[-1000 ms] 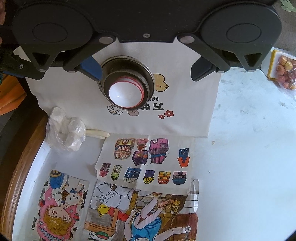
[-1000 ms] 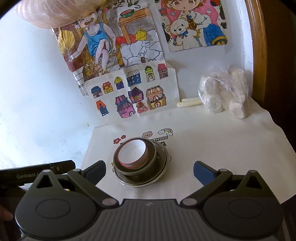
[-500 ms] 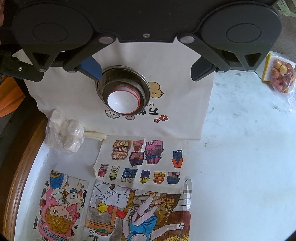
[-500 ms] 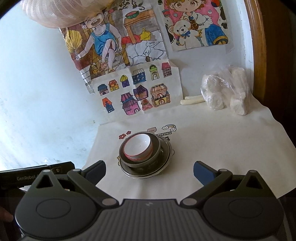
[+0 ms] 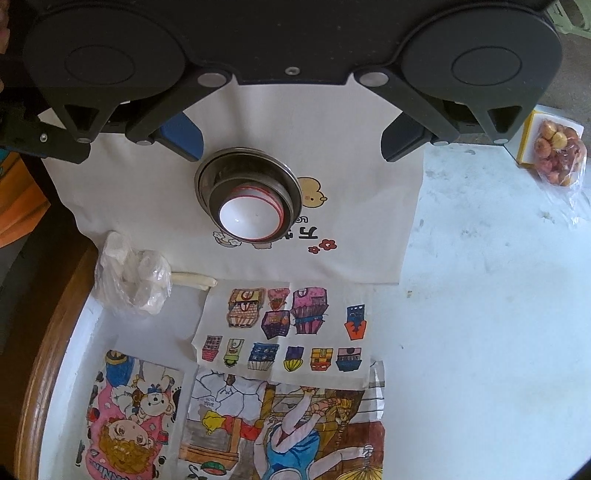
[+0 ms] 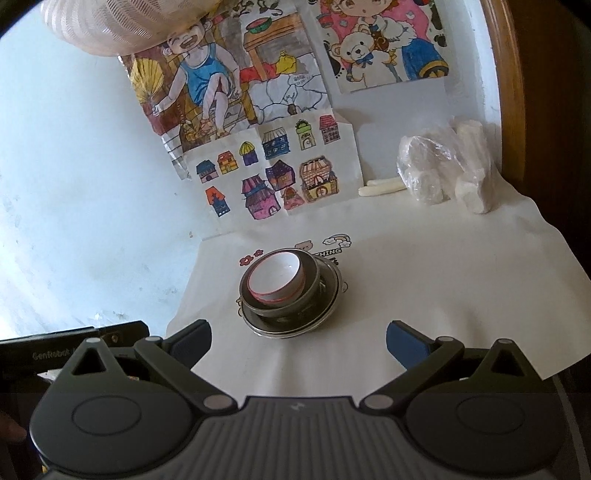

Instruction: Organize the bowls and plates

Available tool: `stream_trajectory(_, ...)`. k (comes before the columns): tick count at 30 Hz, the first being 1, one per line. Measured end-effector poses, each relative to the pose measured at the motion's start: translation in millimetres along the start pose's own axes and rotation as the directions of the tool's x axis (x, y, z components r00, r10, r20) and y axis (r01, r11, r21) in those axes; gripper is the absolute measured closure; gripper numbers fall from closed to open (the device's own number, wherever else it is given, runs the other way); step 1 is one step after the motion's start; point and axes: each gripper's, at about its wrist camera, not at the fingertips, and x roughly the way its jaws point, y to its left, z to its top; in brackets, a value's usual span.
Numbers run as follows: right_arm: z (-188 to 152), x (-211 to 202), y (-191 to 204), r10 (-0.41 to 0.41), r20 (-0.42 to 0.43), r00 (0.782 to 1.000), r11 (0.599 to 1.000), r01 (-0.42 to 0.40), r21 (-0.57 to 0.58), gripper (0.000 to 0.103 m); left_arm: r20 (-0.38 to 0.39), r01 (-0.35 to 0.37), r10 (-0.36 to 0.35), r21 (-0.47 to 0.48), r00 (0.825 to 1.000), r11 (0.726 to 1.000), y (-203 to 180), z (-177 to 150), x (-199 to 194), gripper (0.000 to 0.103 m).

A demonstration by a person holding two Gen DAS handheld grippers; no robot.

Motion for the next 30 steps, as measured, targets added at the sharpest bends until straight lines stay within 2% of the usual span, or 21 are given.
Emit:
stream_trajectory(17,-3.3,1.9,3.0,-0.016,-0.010,1.000,1.000,0.017,0.023,0.000,-0.027,0.010,-0.009,0.021,1.000,1.000,10.3,-3.3,3.0,0.001)
stream_trajectory(30,-2.6,1.8,24.0,-0.054,0.017,0.998,0.999,0.054,0.003,0.000,-0.004,0.049,-0.049,0.025,0.999,0.998,27.2,2.8,5.7,0.001)
